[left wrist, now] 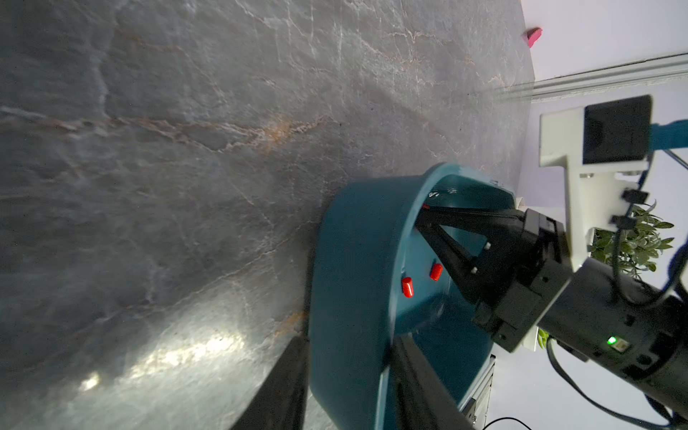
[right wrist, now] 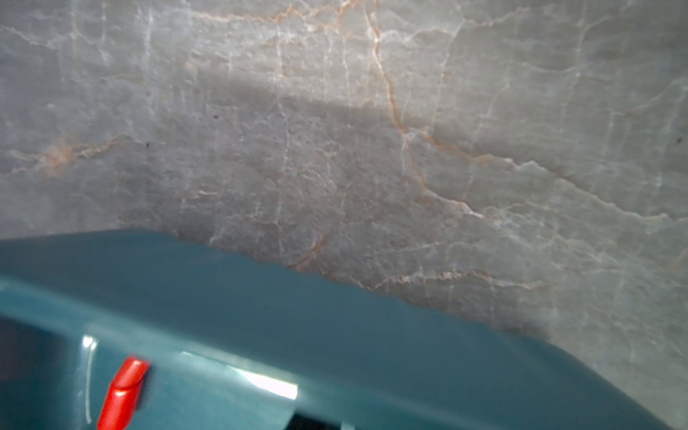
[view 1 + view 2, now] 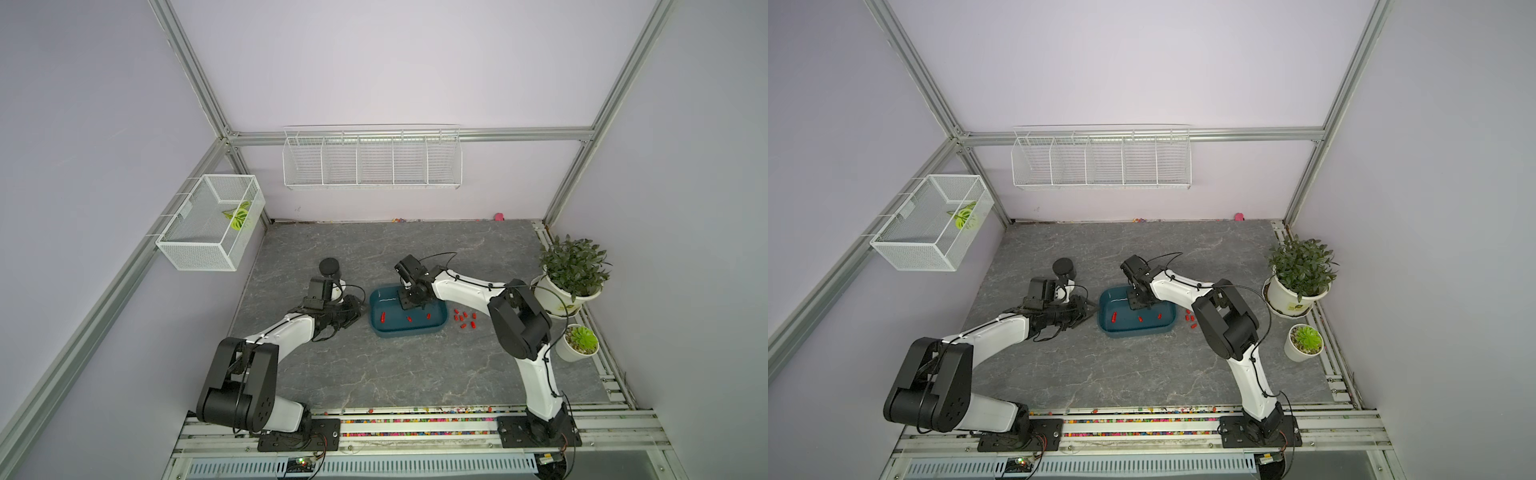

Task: Take the screw protection sleeves out of the storage box
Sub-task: Pick up the screw protection sleeve from the storage box.

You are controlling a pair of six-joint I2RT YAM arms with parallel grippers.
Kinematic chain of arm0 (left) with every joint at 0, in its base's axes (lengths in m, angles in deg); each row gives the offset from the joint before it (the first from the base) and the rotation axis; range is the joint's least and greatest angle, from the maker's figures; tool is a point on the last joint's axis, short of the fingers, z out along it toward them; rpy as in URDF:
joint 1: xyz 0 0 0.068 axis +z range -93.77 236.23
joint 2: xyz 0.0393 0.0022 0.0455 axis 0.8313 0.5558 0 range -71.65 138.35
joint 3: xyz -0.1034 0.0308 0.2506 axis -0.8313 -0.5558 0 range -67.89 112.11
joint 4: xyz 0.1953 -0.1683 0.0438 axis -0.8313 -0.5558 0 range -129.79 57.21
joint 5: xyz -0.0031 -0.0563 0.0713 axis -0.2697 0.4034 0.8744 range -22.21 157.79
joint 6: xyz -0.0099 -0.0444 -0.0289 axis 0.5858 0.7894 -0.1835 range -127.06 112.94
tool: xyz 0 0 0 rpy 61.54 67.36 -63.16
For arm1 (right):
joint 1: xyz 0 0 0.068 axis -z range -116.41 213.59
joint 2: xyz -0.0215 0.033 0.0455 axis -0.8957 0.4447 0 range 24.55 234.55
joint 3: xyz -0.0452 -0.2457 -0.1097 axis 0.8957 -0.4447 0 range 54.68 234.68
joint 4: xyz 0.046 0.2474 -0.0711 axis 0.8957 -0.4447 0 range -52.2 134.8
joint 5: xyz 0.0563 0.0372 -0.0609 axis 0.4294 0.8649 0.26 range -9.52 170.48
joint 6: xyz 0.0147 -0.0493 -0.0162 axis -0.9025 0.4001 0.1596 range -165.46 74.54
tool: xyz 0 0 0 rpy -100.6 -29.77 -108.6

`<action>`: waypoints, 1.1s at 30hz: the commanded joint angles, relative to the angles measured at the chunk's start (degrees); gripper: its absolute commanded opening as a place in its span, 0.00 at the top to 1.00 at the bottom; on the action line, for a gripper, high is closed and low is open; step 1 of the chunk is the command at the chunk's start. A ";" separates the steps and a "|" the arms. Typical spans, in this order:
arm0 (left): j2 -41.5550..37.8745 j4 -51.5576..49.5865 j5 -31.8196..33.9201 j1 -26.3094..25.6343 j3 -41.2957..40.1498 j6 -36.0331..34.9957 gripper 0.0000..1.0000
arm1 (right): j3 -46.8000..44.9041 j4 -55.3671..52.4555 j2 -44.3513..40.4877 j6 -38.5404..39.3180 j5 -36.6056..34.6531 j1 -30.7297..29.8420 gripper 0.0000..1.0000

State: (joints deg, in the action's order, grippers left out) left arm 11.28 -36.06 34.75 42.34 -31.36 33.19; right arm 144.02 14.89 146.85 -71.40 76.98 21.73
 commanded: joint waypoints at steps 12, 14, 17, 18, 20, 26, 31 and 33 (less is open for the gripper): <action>0.30 0.20 -0.41 0.28 1.26 -0.49 0.57 | -9.86 0.54 -16.17 1.30 3.68 0.20 0.90; 0.39 0.10 -0.40 0.27 1.27 -0.70 0.57 | -10.30 -0.26 -17.76 1.76 3.51 0.20 0.90; 0.47 -0.03 -0.45 0.27 1.35 -0.70 0.57 | -11.18 -1.00 -20.07 2.13 2.94 0.43 0.90; 0.47 -0.07 -0.49 0.27 1.36 -0.70 0.57 | -11.66 -1.10 -20.65 2.12 2.81 0.55 0.90; 0.51 -0.07 -0.45 0.33 1.43 -0.70 0.57 | -12.79 -1.20 -22.49 2.07 2.60 0.88 0.90; 0.65 -0.16 -0.54 0.30 1.52 -0.78 0.57 | -16.64 -1.08 -28.55 1.41 1.33 2.20 0.89; 0.65 -0.16 -0.54 0.27 1.48 -0.79 0.57 | -20.51 -1.26 -32.97 0.76 0.92 5.34 0.89; 0.65 -0.03 -0.54 0.27 1.47 -0.79 0.57 | -21.94 -1.58 -34.40 0.28 0.46 6.77 0.89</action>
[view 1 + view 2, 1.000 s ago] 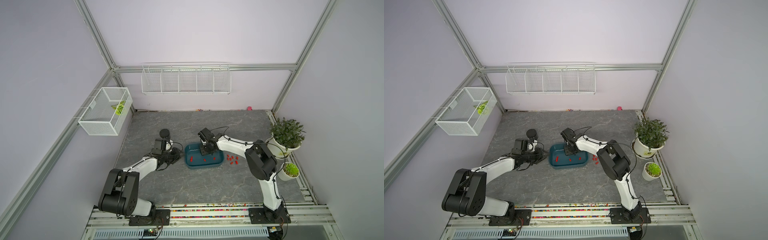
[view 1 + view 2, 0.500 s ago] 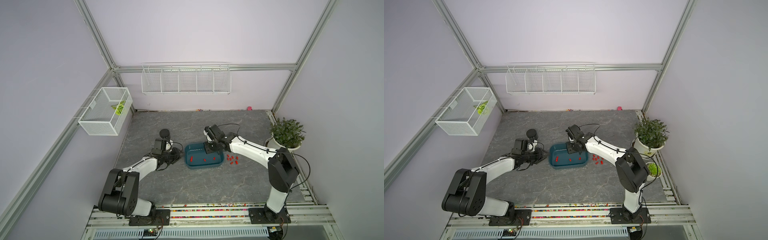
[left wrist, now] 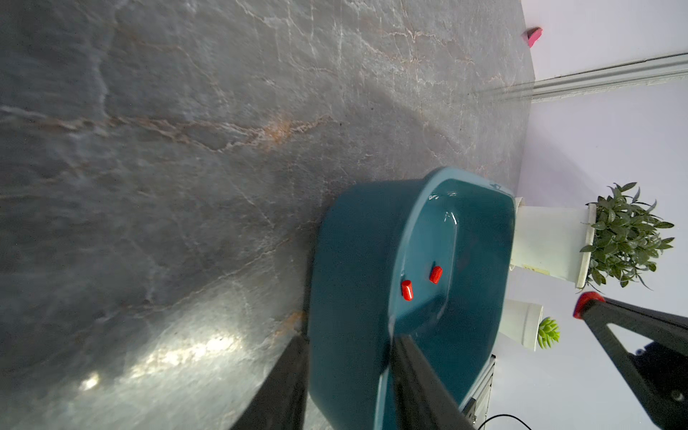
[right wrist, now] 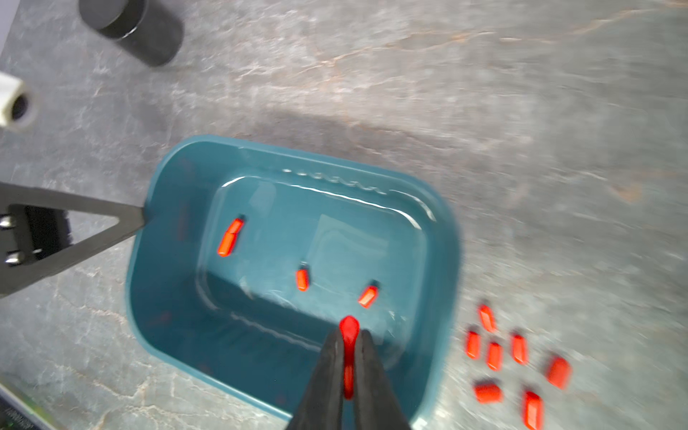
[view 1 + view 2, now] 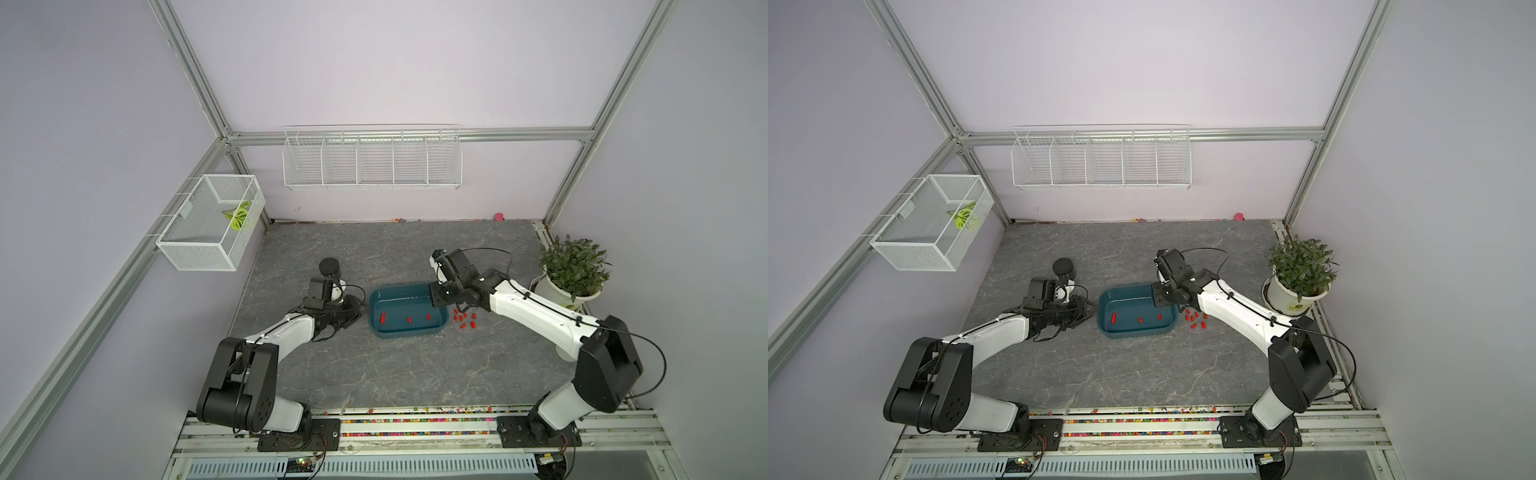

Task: Take the screw protection sleeves out of the storage box
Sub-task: Pick up the screw protection sleeve from the storage box, then place the screw protection sleeve at the center of the board.

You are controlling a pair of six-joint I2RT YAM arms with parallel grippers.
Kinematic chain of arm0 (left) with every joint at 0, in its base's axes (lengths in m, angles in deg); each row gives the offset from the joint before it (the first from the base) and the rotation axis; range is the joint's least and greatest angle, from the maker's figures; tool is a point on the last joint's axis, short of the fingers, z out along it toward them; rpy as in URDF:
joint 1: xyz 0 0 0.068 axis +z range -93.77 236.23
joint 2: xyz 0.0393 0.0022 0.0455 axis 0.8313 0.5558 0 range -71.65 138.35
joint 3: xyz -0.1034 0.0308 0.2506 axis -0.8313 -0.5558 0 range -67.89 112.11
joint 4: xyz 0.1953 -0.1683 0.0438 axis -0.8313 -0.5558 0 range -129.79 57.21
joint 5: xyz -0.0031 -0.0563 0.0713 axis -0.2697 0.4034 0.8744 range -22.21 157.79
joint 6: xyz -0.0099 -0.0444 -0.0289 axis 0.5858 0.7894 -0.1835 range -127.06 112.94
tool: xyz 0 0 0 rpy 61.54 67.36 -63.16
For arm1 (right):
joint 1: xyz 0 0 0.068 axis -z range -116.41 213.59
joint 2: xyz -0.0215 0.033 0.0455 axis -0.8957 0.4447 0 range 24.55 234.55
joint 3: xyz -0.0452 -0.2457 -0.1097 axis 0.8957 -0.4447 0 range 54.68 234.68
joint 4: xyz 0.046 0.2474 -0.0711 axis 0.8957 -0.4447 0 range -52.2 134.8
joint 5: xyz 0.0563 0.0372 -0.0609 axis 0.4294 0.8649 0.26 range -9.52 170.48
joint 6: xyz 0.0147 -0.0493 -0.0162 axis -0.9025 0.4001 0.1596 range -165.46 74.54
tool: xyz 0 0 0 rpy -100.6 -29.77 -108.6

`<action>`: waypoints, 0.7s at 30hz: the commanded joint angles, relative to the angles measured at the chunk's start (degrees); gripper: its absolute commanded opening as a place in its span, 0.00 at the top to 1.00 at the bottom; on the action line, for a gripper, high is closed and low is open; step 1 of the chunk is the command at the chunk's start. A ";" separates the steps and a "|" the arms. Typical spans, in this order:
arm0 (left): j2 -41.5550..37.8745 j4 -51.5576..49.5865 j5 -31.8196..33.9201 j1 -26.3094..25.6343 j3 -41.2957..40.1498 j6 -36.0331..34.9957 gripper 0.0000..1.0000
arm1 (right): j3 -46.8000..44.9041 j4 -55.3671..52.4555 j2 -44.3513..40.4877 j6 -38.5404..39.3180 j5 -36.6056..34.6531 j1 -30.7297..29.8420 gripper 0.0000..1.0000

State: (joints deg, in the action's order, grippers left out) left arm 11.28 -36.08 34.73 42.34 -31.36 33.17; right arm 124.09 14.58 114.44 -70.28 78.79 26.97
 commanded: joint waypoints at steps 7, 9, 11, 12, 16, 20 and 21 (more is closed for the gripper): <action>0.66 0.13 -0.52 0.28 1.35 -0.67 0.57 | -5.86 -3.05 -5.83 0.80 2.96 9.08 0.88; 0.69 0.28 -0.50 0.32 1.35 -0.71 0.57 | -6.75 -3.13 -6.21 1.49 4.43 11.00 0.88; 0.50 0.13 -0.42 0.28 1.30 -0.59 0.57 | -7.34 -3.40 -5.89 2.40 6.08 12.54 0.88; 0.56 0.17 -0.43 0.29 1.24 -0.56 0.57 | -7.57 -3.55 -5.46 2.78 6.56 13.24 0.88; 0.56 -0.10 -0.32 0.28 1.43 -0.66 0.57 | -8.46 -3.42 -3.36 3.82 7.27 14.83 0.88; 0.79 -0.09 -0.51 0.29 1.52 -0.76 0.57 | -9.44 -2.21 -1.03 3.71 5.66 15.60 0.88; 0.78 -0.14 -0.52 0.33 1.61 -0.76 0.57 | -9.68 -1.83 -0.33 3.57 5.11 15.65 0.88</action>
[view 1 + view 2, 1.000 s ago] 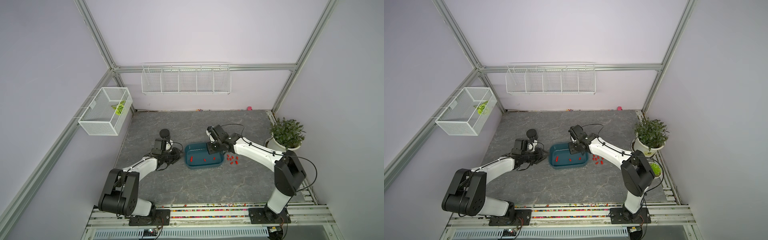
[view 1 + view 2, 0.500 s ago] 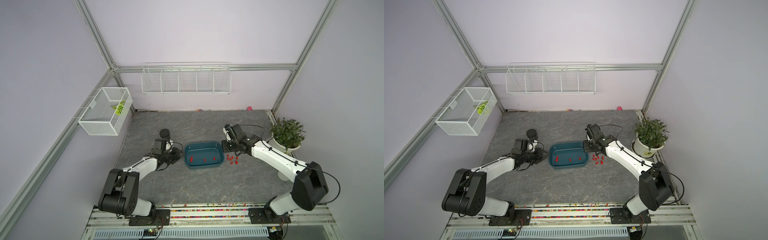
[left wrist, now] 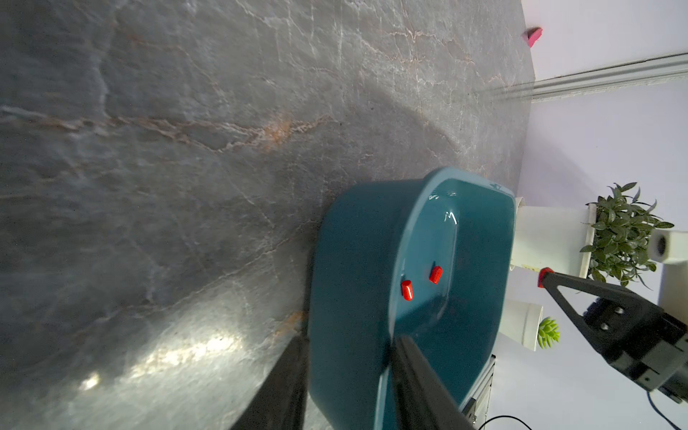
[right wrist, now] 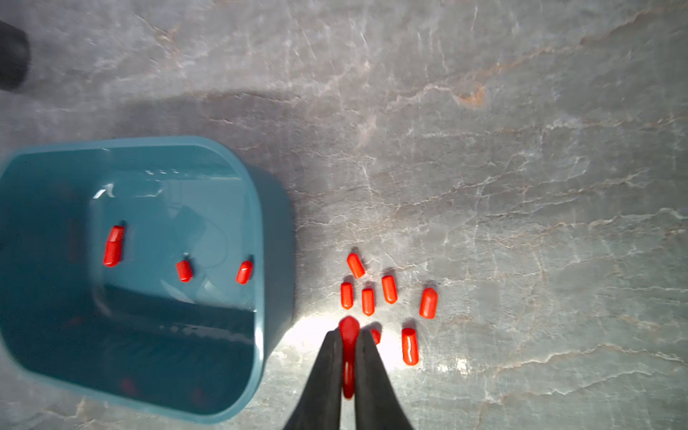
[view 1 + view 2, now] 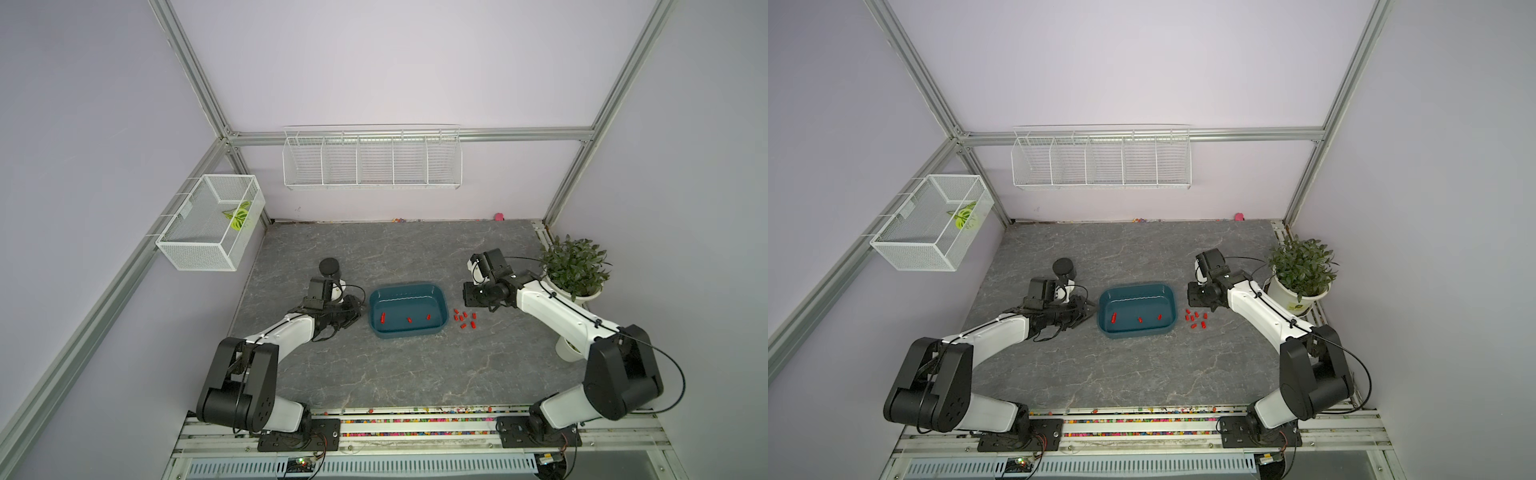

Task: Take the screw protection sleeves out of the storage box
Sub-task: Place the screw protection sleeve at the center of the board.

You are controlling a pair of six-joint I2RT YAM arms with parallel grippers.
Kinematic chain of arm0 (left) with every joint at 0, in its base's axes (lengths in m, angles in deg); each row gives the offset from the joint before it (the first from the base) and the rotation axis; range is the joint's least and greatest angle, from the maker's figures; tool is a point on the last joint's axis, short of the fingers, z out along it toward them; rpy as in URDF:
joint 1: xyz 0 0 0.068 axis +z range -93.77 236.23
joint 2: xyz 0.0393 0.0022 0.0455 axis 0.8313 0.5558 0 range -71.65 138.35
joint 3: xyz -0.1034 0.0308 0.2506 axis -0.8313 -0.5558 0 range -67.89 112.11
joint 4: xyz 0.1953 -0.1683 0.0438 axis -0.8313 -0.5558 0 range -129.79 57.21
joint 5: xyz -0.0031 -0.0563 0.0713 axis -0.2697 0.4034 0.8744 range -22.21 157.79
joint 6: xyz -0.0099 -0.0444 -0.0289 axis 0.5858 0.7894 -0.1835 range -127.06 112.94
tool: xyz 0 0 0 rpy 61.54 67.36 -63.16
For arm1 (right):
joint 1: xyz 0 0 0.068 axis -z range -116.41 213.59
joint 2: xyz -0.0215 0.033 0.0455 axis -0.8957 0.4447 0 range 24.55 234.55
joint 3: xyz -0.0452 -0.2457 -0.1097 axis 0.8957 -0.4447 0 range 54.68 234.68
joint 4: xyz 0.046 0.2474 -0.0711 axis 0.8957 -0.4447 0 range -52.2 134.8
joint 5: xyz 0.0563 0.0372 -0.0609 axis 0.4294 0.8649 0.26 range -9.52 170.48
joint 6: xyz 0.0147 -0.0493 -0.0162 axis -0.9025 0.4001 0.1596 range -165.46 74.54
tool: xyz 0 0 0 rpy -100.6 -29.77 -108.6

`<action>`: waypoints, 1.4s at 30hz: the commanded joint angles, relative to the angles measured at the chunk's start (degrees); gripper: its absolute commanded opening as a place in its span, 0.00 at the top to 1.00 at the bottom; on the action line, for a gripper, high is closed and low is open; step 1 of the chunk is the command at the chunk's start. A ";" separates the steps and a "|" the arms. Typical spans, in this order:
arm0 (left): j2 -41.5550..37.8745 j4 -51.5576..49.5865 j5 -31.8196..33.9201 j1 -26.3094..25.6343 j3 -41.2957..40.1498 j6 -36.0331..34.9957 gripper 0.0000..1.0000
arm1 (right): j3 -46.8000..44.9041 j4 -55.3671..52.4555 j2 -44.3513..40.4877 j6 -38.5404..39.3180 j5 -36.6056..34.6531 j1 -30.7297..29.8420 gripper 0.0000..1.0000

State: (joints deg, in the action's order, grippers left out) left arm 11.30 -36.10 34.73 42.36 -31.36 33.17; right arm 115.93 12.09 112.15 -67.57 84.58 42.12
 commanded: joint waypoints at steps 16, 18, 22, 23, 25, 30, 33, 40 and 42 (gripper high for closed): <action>0.47 0.07 -0.52 0.25 1.35 -0.76 0.57 | -0.08 2.54 12.15 1.98 -6.72 1.95 0.87; 0.45 0.13 -0.52 0.28 1.35 -0.76 0.57 | -0.39 2.97 12.34 2.03 -6.82 2.45 0.86; 0.46 0.10 -0.58 0.26 1.39 -0.76 0.57 | -0.65 3.69 12.84 2.24 -6.43 3.17 0.85; 0.49 0.06 -0.57 0.25 1.43 -0.76 0.57 | -0.69 3.75 12.95 2.25 -6.38 3.19 0.85; 0.56 -0.02 -0.56 0.25 1.52 -0.85 0.57 | -0.56 3.94 13.28 2.19 -6.21 3.29 0.82; 0.80 -0.28 -0.60 0.25 1.79 -0.93 0.57 | -0.35 3.97 13.99 2.25 -5.96 3.29 0.75; 0.72 -0.41 -0.57 0.31 1.84 -0.94 0.57 | -0.41 3.96 13.91 2.25 -5.85 3.33 0.73; -0.59 -2.60 0.09 0.20 3.24 -1.64 0.57 | -0.43 3.48 12.40 2.25 -5.93 3.28 0.69; -0.82 -3.19 0.53 0.20 3.72 -1.73 0.57 | -0.43 3.10 11.45 2.20 -5.94 3.29 0.68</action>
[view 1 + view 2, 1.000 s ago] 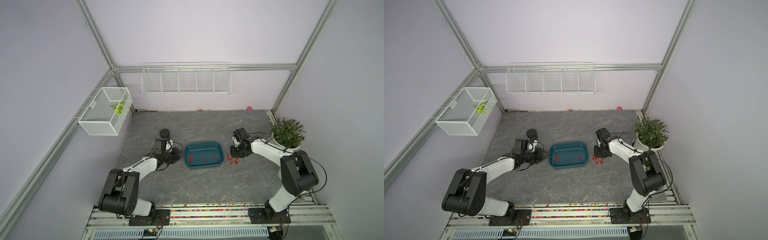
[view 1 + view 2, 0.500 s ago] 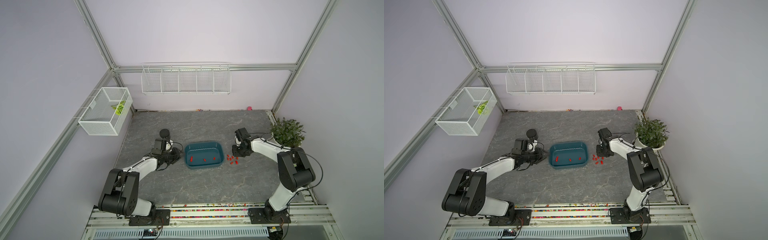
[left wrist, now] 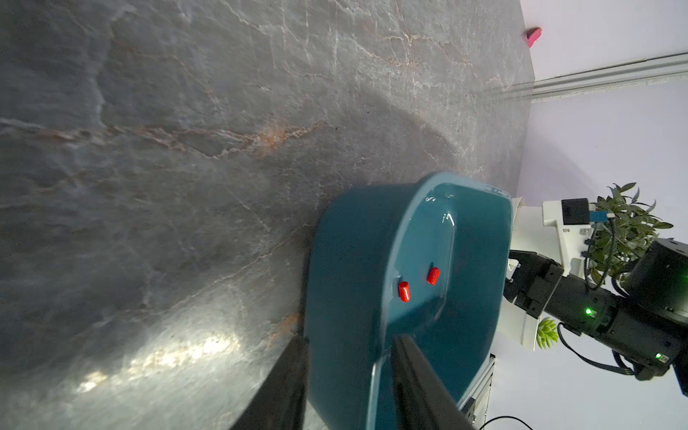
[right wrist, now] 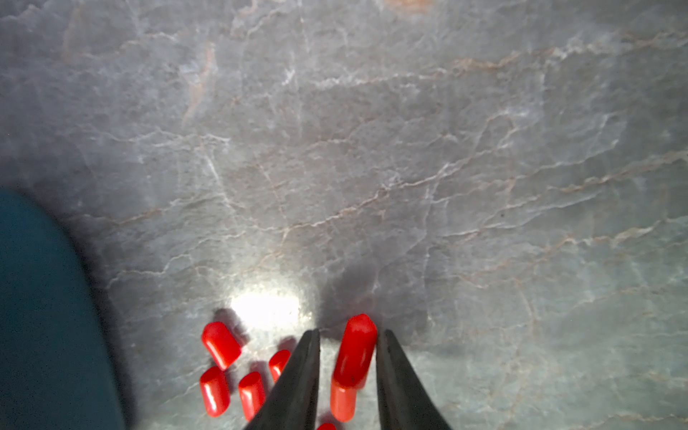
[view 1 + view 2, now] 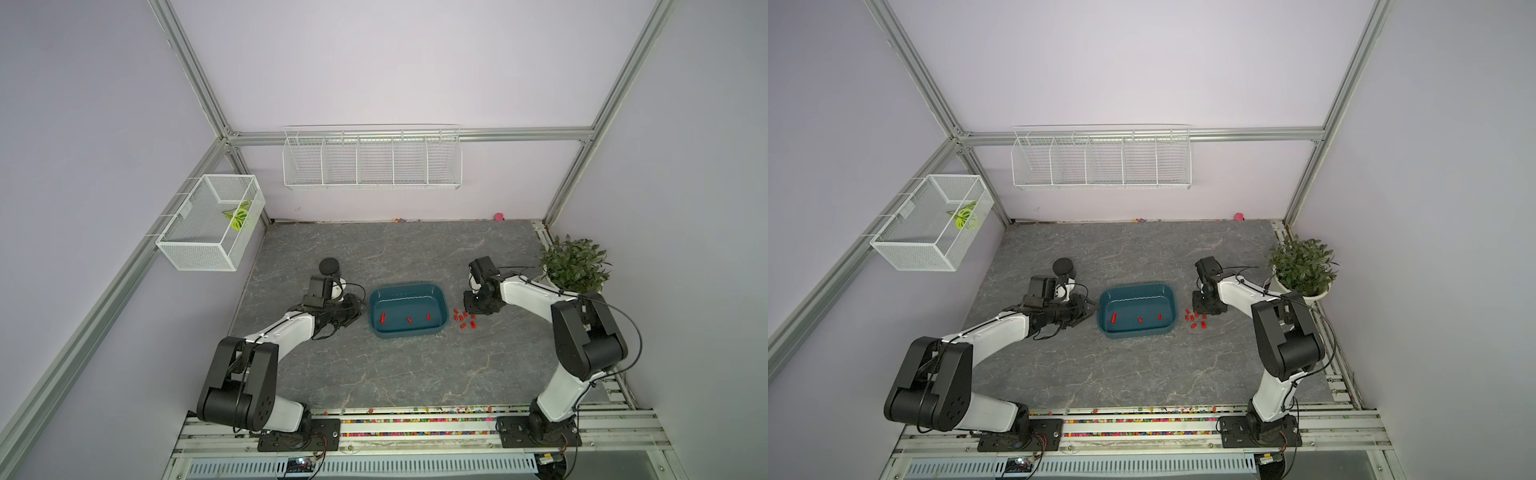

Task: Take the screw protection sleeves out of the storage box
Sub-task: Place the screw protection sleeve at the center of the board, then adjust the storage box at the center of the board.

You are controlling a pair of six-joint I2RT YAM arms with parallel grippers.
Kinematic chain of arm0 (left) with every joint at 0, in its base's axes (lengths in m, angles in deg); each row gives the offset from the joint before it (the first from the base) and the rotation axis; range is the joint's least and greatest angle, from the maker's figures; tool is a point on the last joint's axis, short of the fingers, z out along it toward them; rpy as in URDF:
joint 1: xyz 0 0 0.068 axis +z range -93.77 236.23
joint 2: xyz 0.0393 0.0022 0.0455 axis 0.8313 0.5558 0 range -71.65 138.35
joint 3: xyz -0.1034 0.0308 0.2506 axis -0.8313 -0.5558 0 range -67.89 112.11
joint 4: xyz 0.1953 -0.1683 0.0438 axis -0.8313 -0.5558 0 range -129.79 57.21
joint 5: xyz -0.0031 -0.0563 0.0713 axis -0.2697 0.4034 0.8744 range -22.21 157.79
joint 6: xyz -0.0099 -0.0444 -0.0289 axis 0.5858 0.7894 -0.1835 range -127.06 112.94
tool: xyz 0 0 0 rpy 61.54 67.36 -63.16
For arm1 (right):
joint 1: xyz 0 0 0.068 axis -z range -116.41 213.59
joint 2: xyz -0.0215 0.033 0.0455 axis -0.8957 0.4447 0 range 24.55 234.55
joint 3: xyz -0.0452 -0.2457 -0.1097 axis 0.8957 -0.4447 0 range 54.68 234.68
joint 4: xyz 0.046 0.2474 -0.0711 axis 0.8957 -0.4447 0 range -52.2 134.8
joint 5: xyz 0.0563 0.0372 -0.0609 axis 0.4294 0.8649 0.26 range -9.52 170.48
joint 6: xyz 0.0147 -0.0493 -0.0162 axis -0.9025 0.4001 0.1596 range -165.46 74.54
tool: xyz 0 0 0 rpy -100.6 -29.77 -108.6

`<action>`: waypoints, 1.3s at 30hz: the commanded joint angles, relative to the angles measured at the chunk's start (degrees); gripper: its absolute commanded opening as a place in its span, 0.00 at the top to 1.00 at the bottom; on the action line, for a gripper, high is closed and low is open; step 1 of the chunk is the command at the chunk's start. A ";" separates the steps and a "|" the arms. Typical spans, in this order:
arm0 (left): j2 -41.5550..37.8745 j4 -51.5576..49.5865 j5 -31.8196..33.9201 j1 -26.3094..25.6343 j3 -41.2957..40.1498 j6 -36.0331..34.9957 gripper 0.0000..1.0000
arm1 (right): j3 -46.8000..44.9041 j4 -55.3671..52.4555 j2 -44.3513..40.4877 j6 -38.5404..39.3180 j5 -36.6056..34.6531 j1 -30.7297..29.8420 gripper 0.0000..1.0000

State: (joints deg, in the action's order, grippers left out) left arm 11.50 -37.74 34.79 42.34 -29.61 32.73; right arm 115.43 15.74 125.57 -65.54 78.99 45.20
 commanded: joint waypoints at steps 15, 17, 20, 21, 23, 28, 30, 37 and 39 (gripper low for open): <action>1.76 -7.62 1.91 0.22 7.23 -4.00 0.56 | 2.05 -4.89 -14.23 1.79 10.10 0.20 0.57; 2.44 -8.33 1.88 0.18 8.04 -4.52 0.56 | 2.81 -5.58 -14.70 2.84 15.48 0.07 0.56; 3.92 -9.52 1.88 0.21 9.47 -5.17 0.56 | 4.20 -6.93 -14.27 2.98 20.46 -0.90 0.56; 4.41 -10.02 1.95 0.12 9.94 -5.42 0.56 | 4.67 -7.52 -14.11 3.24 20.32 -1.46 0.56; 4.82 -10.96 2.07 -0.07 10.62 -5.75 0.56 | 5.26 -8.38 -13.71 3.63 19.79 -2.38 0.56; 4.61 -14.91 4.67 -1.27 12.23 -7.16 0.56 | 5.90 -8.21 -12.19 3.22 20.48 -3.25 0.57; 4.26 -16.49 5.50 -1.74 12.68 -7.66 0.55 | 6.47 -8.41 -11.31 3.33 20.31 -3.75 0.57; 2.86 -18.99 6.45 -3.05 12.92 -8.00 0.56 | 8.27 -9.46 -9.16 3.82 19.61 -4.72 0.59; 2.92 -19.28 6.94 -3.61 13.21 -7.90 0.56 | 8.37 -9.53 -9.41 3.82 19.31 -5.13 0.60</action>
State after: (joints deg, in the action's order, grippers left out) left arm 15.59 -55.21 40.41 39.48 -18.16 26.20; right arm 122.58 7.74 115.91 -62.52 98.24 40.76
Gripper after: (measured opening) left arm 0.442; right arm 0.406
